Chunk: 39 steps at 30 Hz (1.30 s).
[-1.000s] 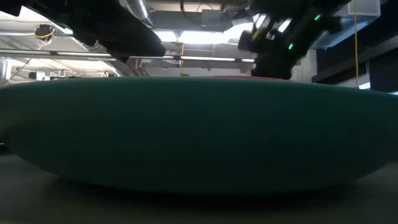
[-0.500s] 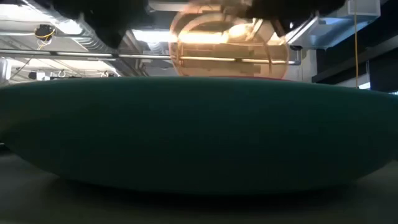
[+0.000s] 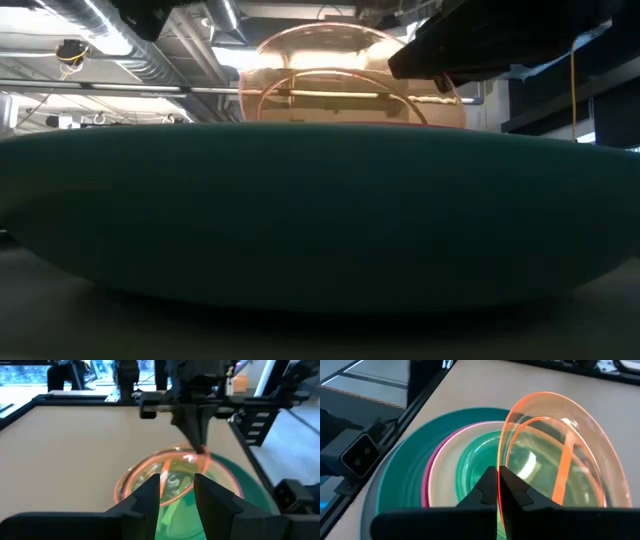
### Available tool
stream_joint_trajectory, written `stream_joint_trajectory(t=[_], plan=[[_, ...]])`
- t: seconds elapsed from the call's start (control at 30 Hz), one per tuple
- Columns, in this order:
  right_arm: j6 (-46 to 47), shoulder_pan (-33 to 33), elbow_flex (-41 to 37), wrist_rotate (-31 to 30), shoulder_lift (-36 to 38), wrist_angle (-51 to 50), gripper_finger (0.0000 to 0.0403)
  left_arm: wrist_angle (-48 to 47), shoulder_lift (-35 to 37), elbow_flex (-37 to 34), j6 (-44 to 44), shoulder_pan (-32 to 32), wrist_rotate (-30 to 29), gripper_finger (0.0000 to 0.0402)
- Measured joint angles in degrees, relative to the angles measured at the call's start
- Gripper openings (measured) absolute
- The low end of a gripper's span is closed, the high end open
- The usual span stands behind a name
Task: Stack plastic plates
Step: Stack the transparent orange plate on top of the transparent green plate, then stack the transparent pink plate on top of the transparent orange plate
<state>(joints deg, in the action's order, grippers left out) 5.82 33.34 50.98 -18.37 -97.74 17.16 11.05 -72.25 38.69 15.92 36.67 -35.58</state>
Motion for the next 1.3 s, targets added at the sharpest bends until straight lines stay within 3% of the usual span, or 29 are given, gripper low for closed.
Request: stream_joint_trajectory(t=[0.13,0.37,0.53,0.67,0.93,1.1,1.3], plan=[[1.3,0.0,0.0,2.6,-1.6,2.4,0.0022,-2.0,-0.1,-0.1,0.1,-2.0,-0.1,0.0113],[1.4,0.0,0.0,7.1,-4.9,8.8,0.0104,-3.0,0.0,-0.1,0.2,-6.0,-0.9,0.0117],[0.7,0.0,0.0,7.0,-5.0,8.6,0.015,-8.3,0.0,-0.1,1.5,-10.8,-1.4,0.0145],[-0.2,0.5,-0.1,7.3,-2.6,6.6,0.0164,-16.1,0.0,-0.1,2.0,-15.8,-1.0,0.0175],[-3.1,0.0,-0.1,4.2,1.7,-4.2,0.0165,-33.8,-0.2,-0.1,2.8,-33.3,-0.7,0.0187],[-5.7,-2.1,-0.1,0.7,6.2,-12.6,0.0166,-35.7,-1.7,0.0,-1.4,-47.7,4.2,0.0185],[-8.1,-8.0,-0.1,1.0,10.2,-19.4,0.0166,-35.7,-7.6,-0.1,-7.3,-62.5,9.5,0.0184]])
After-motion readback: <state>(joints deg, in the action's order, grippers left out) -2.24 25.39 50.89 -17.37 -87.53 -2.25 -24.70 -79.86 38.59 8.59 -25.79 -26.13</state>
